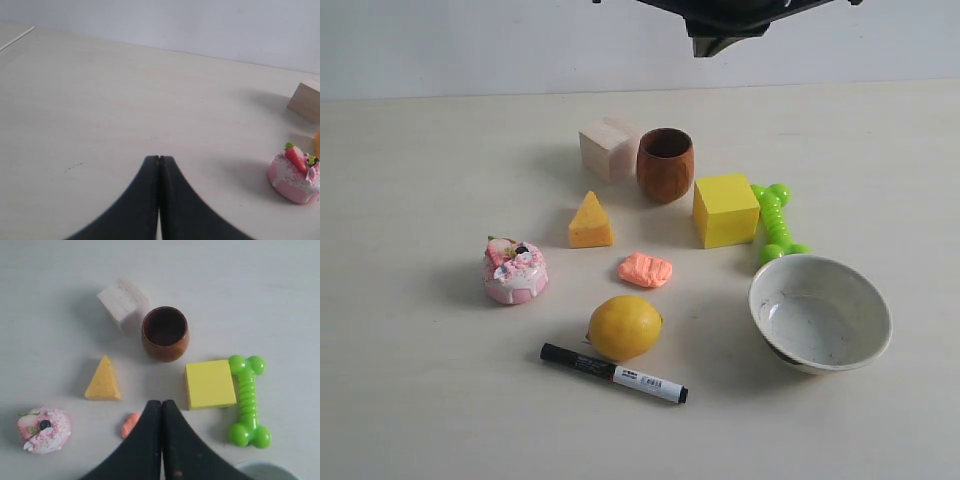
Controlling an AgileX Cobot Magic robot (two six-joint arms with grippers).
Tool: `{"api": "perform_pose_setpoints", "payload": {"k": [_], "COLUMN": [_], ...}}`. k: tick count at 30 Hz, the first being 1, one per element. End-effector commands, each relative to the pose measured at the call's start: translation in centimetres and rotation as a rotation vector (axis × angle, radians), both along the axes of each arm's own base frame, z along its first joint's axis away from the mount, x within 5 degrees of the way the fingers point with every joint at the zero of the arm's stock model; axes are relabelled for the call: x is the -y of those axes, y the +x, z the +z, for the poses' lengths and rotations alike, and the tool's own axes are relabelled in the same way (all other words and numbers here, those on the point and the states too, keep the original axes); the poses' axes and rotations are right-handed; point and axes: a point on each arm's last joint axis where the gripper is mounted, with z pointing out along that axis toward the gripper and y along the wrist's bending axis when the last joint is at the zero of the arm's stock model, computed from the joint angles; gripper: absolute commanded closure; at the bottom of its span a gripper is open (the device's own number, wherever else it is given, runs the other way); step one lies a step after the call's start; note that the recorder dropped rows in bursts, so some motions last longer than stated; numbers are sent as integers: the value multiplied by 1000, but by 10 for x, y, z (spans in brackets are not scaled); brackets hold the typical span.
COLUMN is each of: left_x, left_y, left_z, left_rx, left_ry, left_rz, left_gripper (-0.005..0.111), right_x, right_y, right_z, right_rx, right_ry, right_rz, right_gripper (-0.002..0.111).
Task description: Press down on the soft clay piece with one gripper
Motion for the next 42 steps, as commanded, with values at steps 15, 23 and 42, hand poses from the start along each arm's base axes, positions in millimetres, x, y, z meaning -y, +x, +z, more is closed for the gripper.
{"api": "perform_pose_setpoints", "payload": {"k": [15, 23, 42], "left_x": [0, 0, 0], "left_y": [0, 0, 0], "left_z": [2, 2, 2], "left_rx": [18, 18, 18], "left_ry": [-2, -2, -2], "left_rz": [-6, -6, -6], "left_gripper": [107, 107, 107], "right_x": [48, 106, 243], "right_y": [-17, -34, -119], "right_z": [57, 98, 44], "right_rx": [251, 321, 517], "right_ry": [-151, -96, -76], "right_rz": [-27, -73, -348], "right_gripper": [108, 108, 108]}}
